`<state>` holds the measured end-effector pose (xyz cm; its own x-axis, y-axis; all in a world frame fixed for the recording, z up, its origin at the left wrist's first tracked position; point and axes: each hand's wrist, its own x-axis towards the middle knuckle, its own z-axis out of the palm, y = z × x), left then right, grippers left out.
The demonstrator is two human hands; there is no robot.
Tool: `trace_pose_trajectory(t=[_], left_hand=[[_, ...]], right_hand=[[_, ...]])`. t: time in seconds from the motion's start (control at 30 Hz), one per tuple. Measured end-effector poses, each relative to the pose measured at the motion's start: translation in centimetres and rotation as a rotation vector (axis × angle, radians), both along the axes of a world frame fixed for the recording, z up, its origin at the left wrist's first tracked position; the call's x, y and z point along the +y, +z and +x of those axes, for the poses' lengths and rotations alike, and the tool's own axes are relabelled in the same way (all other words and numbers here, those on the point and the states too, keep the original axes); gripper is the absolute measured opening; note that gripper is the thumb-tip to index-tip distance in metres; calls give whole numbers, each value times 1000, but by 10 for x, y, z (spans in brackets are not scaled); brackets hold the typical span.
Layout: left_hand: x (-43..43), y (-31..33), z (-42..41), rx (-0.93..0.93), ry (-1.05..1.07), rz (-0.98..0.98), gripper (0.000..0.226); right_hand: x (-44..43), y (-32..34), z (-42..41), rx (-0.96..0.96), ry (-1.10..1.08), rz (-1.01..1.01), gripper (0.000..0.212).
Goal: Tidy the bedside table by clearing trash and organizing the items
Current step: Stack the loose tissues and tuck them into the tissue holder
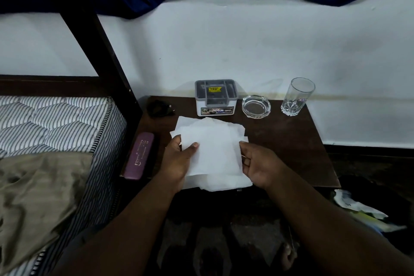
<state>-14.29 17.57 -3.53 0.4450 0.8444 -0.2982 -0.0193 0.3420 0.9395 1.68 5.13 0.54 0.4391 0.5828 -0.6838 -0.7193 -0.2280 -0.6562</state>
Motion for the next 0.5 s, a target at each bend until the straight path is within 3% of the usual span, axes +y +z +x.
trace_pose_trajectory(t=[0.17,0.5], left_hand=[[1,-4,4,85,-42,143,44],[3,-1,5,9,-82,229,39]], right_hand=[[7,1,-3,-122,20,-67,19],[11,-4,4,-169,82,-94,11]])
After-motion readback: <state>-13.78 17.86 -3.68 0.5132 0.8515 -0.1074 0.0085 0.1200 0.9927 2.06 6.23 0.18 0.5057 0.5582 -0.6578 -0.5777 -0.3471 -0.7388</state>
